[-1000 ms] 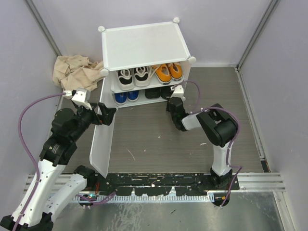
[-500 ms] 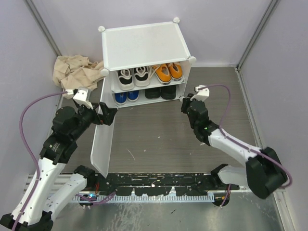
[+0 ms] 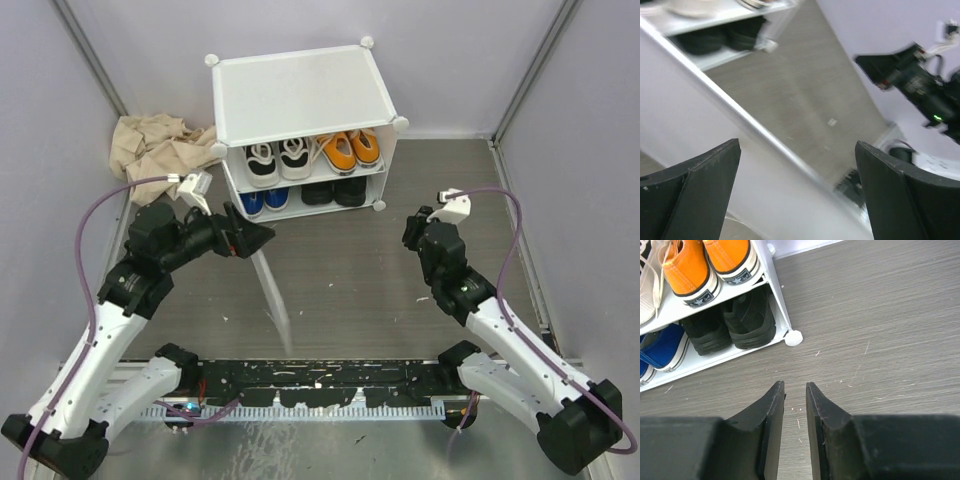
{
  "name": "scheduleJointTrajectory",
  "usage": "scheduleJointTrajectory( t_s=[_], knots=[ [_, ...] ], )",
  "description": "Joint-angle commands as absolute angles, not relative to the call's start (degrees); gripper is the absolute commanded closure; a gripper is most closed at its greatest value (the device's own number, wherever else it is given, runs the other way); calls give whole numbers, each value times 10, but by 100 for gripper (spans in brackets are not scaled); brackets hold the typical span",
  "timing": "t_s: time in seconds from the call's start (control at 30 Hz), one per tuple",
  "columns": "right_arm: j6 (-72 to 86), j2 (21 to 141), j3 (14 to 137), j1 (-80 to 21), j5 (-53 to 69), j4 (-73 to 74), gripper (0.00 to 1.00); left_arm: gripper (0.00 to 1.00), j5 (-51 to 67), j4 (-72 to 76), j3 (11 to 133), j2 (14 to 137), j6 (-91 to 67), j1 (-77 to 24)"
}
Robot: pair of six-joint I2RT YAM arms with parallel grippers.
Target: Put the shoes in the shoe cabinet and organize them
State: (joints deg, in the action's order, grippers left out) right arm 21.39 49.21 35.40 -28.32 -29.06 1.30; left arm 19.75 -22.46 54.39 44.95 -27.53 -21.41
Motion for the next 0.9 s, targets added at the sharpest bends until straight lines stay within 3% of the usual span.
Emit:
scheduleJointTrajectory(
  t_s=[0.0, 0.23, 0.53, 0.7, 0.87],
  knots=[
    [218, 446, 369, -280, -316, 46, 70, 2, 306, -116, 592, 472, -385, -287],
    [214, 431, 381, -278, -327, 77, 69, 2, 254, -100, 632, 523, -356, -357],
    [175, 410, 457, -277, -328, 153, 63, 2, 137, -113, 563, 547, -292, -394],
    [166, 428, 516, -277, -272, 206, 57, 2, -5, -23, 558, 665, -229, -443],
    [166, 428, 536, -277, -253, 240, 51, 2, -55, 76, 626, 820, -216, -445]
  ],
)
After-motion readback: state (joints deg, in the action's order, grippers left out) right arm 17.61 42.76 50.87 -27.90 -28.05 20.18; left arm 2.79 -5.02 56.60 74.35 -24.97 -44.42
